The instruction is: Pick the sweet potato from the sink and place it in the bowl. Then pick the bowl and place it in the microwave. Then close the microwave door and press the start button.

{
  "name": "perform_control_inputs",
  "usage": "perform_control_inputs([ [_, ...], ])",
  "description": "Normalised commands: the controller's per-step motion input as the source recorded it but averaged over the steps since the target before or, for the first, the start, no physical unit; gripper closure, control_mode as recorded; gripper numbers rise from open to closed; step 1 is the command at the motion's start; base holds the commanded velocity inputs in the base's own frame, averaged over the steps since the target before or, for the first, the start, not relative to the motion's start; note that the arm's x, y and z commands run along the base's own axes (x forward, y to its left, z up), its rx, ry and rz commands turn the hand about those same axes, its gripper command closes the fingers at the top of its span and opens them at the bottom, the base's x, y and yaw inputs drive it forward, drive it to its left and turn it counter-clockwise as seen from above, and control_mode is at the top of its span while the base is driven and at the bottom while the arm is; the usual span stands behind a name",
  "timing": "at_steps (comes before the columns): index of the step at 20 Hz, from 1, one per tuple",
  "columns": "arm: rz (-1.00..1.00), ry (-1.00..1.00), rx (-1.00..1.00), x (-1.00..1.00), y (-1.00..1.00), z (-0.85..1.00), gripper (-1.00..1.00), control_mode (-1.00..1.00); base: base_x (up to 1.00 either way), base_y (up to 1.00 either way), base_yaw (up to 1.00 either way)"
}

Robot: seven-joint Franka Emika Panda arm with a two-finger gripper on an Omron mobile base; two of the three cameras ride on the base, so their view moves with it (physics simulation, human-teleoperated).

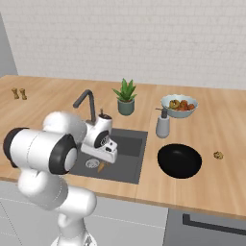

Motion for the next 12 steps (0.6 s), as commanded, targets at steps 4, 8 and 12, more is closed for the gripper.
perform_control_inputs([
  [4,-0.05,0.07,0.00,0.39,0.00,-0.29,-1.00,-1.00,0.00,0.00,0.00],
  [8,-0.05,0.15,0.00,0.52,0.04,-0.30,-1.00,-1.00,0.00,0.00,0.00],
  [12,-0.02,0.11,0.00,0.34,0.00,-0.42,-1.00,-1.00,0.00,0.00,0.00],
])
